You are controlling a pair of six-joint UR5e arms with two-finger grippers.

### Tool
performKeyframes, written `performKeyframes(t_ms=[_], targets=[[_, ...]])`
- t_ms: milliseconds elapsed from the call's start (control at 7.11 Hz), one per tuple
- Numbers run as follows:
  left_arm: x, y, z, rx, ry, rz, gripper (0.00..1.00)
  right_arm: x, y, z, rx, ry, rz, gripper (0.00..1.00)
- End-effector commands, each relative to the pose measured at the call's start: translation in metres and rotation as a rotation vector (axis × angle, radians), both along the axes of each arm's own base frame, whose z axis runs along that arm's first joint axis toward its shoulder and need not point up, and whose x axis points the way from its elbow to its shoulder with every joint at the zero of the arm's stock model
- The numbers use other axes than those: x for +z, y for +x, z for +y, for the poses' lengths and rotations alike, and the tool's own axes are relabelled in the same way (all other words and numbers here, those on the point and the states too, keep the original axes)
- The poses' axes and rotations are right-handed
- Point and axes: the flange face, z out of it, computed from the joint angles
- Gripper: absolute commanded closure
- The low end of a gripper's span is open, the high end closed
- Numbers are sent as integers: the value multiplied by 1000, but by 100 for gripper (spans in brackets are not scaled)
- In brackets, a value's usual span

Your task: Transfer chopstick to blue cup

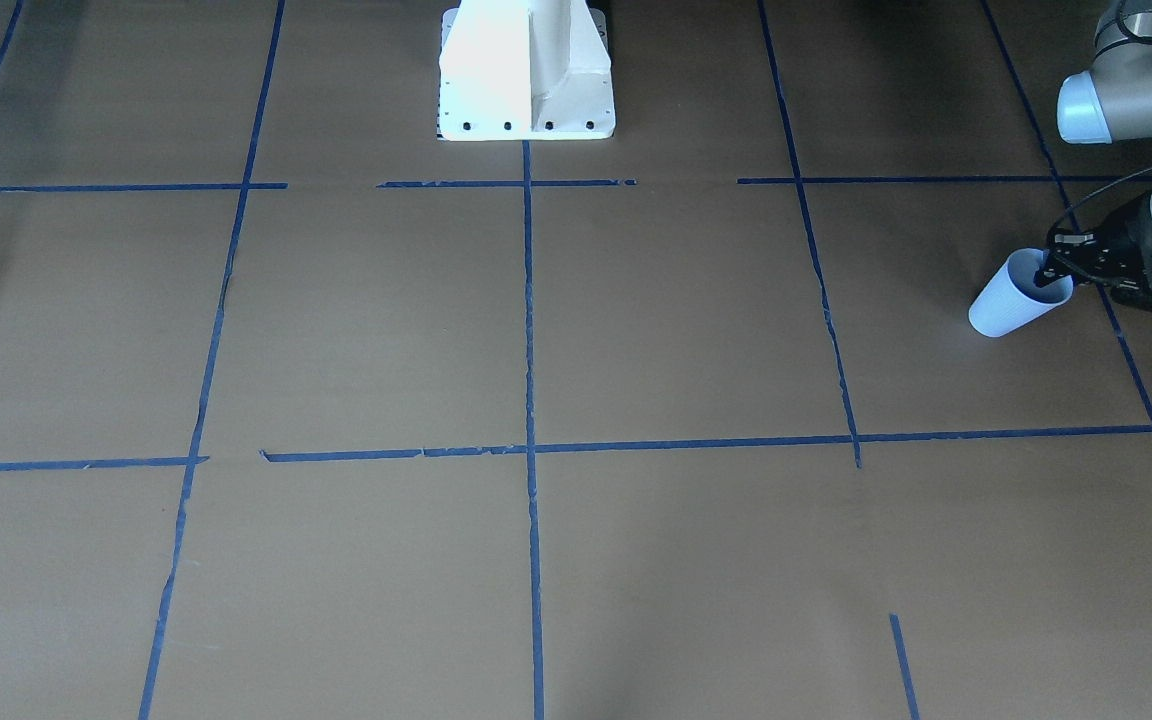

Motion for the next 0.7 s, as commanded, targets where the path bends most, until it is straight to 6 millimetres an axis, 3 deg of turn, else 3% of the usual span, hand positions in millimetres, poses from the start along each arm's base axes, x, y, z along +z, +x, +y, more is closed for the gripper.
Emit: performKeyframes(t_ms=[0, 141, 422, 562], targets=[[-92, 17, -35, -177, -52, 61, 100, -3, -6, -1, -6, 0, -30, 0], [-155, 41, -38, -225, -61, 108, 100, -2, -9, -1, -12, -1, -31, 0], [-284, 163, -22, -256, -183, 190, 100, -3, -14, -1, -21, 0, -31, 0], [-325, 230, 6, -268, -229, 178, 100, -4, -14, -2, -22, 4, -31, 0]])
